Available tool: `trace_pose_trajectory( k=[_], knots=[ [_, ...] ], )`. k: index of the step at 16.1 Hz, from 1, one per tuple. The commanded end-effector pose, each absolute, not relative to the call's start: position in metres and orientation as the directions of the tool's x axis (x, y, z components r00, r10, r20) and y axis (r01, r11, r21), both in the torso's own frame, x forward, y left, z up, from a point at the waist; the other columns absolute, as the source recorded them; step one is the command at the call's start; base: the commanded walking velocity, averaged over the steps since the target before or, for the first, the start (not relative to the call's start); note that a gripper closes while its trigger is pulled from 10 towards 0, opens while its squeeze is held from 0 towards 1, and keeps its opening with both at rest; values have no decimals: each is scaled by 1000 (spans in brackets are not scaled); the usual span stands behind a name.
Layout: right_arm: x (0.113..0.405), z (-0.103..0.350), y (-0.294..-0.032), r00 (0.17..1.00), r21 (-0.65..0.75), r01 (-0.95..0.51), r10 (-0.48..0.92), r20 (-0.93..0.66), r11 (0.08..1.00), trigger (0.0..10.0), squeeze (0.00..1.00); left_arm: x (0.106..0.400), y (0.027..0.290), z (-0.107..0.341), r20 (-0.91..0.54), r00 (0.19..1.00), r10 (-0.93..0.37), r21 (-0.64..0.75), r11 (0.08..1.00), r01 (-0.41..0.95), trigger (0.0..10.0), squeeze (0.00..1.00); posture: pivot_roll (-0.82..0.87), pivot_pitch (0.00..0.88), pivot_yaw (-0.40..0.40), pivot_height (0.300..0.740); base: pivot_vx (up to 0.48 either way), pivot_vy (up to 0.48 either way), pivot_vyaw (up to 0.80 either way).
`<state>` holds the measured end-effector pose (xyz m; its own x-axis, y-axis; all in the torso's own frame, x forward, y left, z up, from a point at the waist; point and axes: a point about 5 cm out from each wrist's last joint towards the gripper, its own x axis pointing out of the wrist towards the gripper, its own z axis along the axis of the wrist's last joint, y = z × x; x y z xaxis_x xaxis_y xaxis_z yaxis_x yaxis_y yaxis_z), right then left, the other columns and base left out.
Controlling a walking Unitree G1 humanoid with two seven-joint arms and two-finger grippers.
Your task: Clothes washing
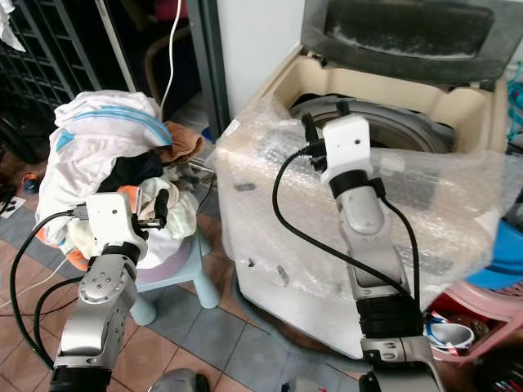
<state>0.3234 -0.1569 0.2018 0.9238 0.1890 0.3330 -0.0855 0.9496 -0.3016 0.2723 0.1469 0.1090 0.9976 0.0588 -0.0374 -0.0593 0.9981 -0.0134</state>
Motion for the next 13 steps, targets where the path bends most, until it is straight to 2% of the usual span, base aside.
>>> trace_pose_trajectory(
  k=[1,5,8,13],
  knots=[
    [321,206,-151,915,-300,-107,211,344,948,10000,1000,274,149,114,-17,998,58,0,998,-58,10000,0,-7,0,56,740,0,480,0],
    [316,211,-153,909,-309,-92,207,363,946,10000,1000,272,146,113,-25,998,51,-10,999,-51,10000,0,-19,0,47,740,0,480,0],
    [312,222,-142,866,-396,-95,272,419,913,10000,1000,273,144,113,-21,1000,24,-14,1000,-24,10000,0,-20,0,50,740,0,480,0],
    [302,199,-141,889,-384,-103,258,379,918,10000,1000,273,144,113,-25,999,22,-6,1000,-23,10000,0,-14,0,54,740,0,480,0]
  ],
)
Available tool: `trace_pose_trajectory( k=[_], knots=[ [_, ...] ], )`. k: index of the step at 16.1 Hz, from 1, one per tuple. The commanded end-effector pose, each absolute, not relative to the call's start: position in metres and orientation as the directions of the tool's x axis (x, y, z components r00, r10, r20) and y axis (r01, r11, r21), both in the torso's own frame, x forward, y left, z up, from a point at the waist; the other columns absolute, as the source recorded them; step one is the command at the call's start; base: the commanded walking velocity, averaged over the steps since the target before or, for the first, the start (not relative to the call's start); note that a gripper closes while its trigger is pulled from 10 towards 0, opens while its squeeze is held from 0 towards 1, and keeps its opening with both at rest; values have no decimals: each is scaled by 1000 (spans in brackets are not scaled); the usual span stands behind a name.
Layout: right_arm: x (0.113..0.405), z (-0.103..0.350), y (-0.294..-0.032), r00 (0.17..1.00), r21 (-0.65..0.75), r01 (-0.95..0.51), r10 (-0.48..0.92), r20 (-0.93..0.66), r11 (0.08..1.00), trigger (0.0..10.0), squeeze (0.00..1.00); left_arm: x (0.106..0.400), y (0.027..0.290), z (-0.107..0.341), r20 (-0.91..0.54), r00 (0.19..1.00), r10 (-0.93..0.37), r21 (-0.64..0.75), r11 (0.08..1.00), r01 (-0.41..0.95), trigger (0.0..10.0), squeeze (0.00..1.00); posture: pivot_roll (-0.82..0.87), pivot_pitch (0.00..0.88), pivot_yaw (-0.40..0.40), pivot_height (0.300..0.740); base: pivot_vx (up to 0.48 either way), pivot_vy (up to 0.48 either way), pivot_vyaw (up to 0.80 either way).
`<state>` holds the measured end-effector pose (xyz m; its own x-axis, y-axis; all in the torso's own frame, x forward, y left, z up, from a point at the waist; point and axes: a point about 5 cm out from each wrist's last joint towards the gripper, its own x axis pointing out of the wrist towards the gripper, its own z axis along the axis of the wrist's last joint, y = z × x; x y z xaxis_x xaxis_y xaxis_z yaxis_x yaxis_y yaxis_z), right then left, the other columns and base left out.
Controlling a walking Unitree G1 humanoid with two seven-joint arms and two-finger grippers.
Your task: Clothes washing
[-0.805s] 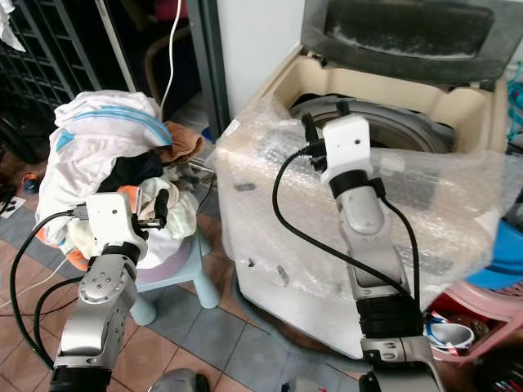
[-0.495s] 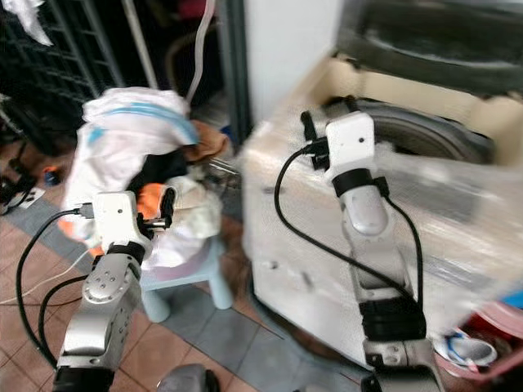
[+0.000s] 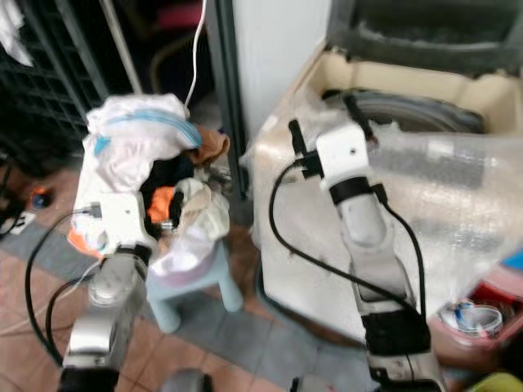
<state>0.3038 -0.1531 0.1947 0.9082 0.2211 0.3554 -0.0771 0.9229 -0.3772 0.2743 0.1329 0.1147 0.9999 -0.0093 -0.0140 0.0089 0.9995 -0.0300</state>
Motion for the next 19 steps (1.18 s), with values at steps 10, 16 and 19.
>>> trace_pose_trajectory(
  k=[10,16,19],
  knots=[
    [278,114,-142,974,-277,-147,188,128,950,10000,0,270,153,108,-11,999,53,32,998,-53,10000,0,-19,0,72,740,0,275,0],
    [281,100,-147,993,-350,-108,121,15,930,10000,0,270,156,109,2,997,78,44,996,-78,10000,0,-10,0,72,740,0,0,0],
    [284,106,-148,993,-241,-102,113,31,965,10000,0,268,159,111,9,994,111,57,992,-112,10000,0,-6,0,66,740,0,0,0]
  ],
)
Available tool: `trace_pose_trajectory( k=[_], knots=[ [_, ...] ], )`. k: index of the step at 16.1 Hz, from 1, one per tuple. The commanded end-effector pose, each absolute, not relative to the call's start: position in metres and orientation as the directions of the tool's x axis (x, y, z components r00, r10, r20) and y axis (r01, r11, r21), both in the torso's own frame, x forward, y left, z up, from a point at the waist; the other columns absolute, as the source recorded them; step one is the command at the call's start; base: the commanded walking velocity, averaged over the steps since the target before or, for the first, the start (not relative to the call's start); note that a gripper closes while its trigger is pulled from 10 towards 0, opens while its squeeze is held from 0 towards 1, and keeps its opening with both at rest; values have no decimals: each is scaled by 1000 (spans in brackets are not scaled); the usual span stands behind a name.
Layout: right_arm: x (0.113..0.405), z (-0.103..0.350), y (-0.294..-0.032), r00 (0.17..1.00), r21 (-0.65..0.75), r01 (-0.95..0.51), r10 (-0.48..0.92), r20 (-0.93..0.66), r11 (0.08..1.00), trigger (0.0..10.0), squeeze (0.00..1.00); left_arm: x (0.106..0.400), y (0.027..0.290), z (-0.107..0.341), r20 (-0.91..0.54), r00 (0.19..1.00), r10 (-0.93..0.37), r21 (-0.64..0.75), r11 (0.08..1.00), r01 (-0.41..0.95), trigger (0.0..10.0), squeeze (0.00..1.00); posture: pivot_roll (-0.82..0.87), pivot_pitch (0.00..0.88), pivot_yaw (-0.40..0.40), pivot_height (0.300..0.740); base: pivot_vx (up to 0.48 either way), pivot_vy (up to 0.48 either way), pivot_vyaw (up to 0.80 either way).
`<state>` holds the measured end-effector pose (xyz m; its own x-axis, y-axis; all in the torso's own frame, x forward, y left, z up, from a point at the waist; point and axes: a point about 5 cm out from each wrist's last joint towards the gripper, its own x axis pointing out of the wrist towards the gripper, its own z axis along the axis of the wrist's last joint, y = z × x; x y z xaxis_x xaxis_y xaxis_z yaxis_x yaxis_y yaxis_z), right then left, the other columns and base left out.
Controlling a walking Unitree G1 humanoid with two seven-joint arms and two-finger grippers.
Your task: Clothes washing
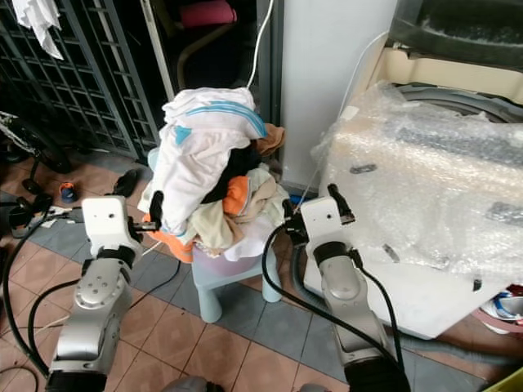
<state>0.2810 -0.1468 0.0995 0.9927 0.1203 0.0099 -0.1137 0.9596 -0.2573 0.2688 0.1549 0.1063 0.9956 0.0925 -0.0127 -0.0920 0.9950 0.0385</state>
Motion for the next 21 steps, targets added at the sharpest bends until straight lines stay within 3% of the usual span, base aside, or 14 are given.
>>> trace_pose_trajectory(
  k=[1,2,3,7,12,17,21],
  knots=[
    [284,103,-149,995,-251,-101,102,-6,963,10000,0,268,160,110,7,993,116,58,992,-116,10000,0,-6,0,66,740,0,0,0],
    [282,103,-147,986,-127,-168,166,-22,978,10000,0,268,160,110,8,994,113,57,992,-113,10000,0,-6,0,61,740,0,0,0],
    [282,105,-146,983,-105,-183,183,-10,977,10000,0,268,159,110,8,994,111,57,992,-111,10000,0,-7,0,58,740,0,0,0],
    [282,112,-140,975,-136,-214,219,23,967,10000,0,267,156,111,20,994,105,54,993,-106,10000,0,-13,0,62,740,68,0,573],
    [288,120,-133,965,-124,-246,255,57,961,10000,0,273,155,114,34,997,66,61,996,-68,10000,0,-9,0,72,740,352,0,664],
    [293,126,-141,966,-150,-235,248,73,960,10000,0,273,150,114,36,998,59,56,997,-61,10000,0,-9,0,74,740,404,0,620],
    [297,123,-139,969,-133,-232,240,51,964,10000,0,272,149,116,48,998,44,54,997,-47,10000,0,-7,0,76,740,454,0,0]
  ],
)
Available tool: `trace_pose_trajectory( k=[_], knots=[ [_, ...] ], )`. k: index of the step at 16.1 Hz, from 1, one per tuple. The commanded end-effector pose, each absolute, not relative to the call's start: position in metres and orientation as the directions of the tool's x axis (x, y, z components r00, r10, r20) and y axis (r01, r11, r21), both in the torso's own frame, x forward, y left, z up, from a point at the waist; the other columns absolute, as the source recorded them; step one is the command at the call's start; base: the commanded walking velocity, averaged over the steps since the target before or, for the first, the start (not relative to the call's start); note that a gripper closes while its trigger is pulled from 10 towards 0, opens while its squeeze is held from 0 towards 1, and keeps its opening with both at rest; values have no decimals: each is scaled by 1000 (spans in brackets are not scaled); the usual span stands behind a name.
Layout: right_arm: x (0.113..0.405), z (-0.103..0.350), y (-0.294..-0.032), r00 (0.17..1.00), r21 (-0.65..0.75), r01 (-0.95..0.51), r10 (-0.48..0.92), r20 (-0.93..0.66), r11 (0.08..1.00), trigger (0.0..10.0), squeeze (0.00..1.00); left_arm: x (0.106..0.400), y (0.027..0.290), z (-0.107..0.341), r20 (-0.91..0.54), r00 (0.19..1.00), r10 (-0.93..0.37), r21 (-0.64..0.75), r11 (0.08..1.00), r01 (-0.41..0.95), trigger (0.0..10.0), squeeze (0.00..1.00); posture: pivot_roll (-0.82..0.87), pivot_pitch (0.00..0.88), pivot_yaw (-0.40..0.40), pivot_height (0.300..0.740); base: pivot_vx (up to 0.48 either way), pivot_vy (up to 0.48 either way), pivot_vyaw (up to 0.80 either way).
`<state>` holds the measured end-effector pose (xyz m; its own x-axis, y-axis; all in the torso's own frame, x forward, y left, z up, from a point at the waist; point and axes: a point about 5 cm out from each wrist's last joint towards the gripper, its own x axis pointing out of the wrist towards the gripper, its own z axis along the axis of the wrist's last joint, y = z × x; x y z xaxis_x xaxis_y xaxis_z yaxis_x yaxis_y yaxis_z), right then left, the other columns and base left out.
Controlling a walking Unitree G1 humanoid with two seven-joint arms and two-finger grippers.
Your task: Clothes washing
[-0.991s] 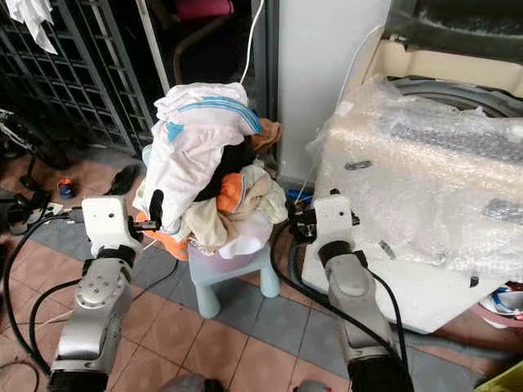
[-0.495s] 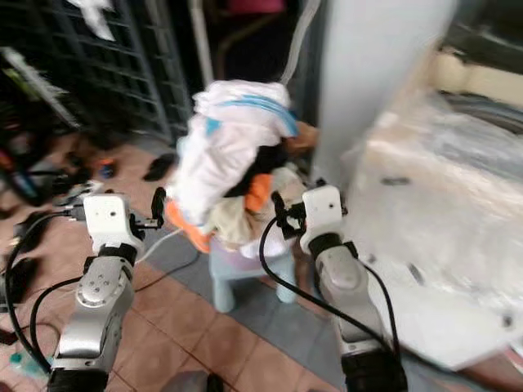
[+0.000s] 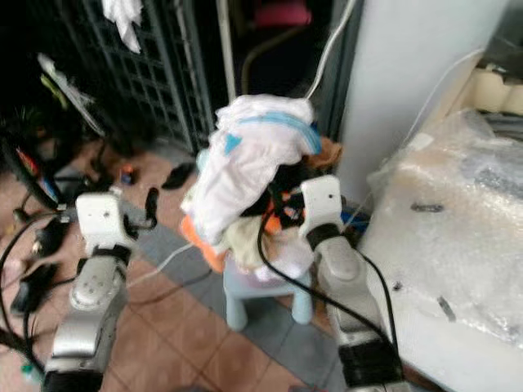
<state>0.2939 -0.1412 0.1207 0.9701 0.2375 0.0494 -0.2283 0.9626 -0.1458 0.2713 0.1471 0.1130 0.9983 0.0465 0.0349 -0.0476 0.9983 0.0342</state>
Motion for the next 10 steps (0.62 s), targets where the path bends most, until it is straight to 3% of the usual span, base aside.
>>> trace_pose_trajectory(
  k=[1,7,10],
  knots=[
    [298,123,-138,972,-154,-222,232,46,963,10000,0,272,149,116,48,998,42,54,998,-45,10000,0,-7,0,76,740,454,0,0],
    [289,112,-119,952,-84,-307,307,-7,948,10000,0,274,146,116,48,998,47,36,998,-49,10000,0,-8,0,65,740,422,0,0],
    [281,108,-112,918,-82,-397,396,-23,914,10000,0,274,146,116,45,998,53,32,998,-55,10000,0,-5,0,62,740,95,0,0]
  ],
)
